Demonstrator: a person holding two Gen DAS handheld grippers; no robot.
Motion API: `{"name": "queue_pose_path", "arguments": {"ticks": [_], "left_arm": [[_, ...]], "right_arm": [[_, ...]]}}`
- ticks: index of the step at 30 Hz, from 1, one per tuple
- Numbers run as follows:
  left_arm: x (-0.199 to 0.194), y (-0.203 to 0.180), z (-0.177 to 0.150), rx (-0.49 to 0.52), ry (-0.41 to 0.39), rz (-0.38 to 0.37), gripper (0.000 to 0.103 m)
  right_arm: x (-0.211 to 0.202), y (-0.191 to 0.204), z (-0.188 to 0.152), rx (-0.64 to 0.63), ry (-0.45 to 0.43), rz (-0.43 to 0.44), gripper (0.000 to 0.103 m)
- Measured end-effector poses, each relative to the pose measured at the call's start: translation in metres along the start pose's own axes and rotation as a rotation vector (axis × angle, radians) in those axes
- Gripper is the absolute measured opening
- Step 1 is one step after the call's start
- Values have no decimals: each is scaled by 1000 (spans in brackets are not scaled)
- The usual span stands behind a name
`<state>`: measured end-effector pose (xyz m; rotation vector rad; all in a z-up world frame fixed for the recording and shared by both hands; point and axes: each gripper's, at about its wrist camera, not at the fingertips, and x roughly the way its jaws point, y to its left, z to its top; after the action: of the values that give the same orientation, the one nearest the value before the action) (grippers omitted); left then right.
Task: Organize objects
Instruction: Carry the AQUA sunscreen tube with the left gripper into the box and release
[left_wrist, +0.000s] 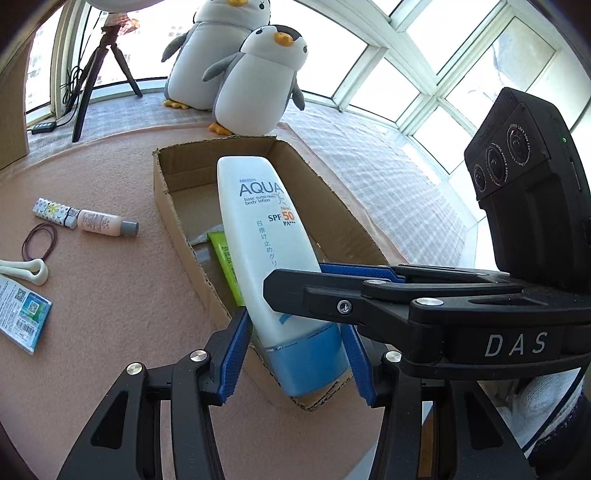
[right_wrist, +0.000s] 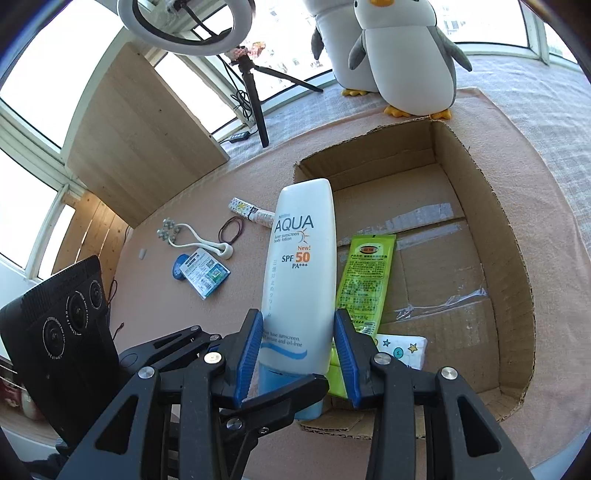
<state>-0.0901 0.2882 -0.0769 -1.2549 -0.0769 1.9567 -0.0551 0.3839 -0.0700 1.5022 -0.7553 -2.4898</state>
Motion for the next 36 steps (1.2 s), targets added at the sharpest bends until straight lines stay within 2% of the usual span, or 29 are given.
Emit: {"name": "queue_pose_path", "arguments": {"ticks": [13, 15, 16, 19, 29, 36], "left_arm": [[33, -41, 16, 59, 28, -23, 54], [32, -42, 15, 66, 26, -4, 63], [30, -40, 15, 68, 20, -2, 64], [25, -34, 15, 67, 14, 8, 64], [-4, 3, 6, 26, -18, 36, 64], [-36, 50, -12, -37, -39, 83, 64]], "right_arm": [[-22, -43, 2, 58, -37, -35, 36], [-23, -46, 2, 71, -50, -58, 38], [-23, -48, 2, 76, -54, -61, 41], [-23, -47, 3, 85, -54, -47, 46], [-17, -24, 4, 71, -66, -50, 51], [-5, 5, 3, 52, -55, -16, 51]]}}
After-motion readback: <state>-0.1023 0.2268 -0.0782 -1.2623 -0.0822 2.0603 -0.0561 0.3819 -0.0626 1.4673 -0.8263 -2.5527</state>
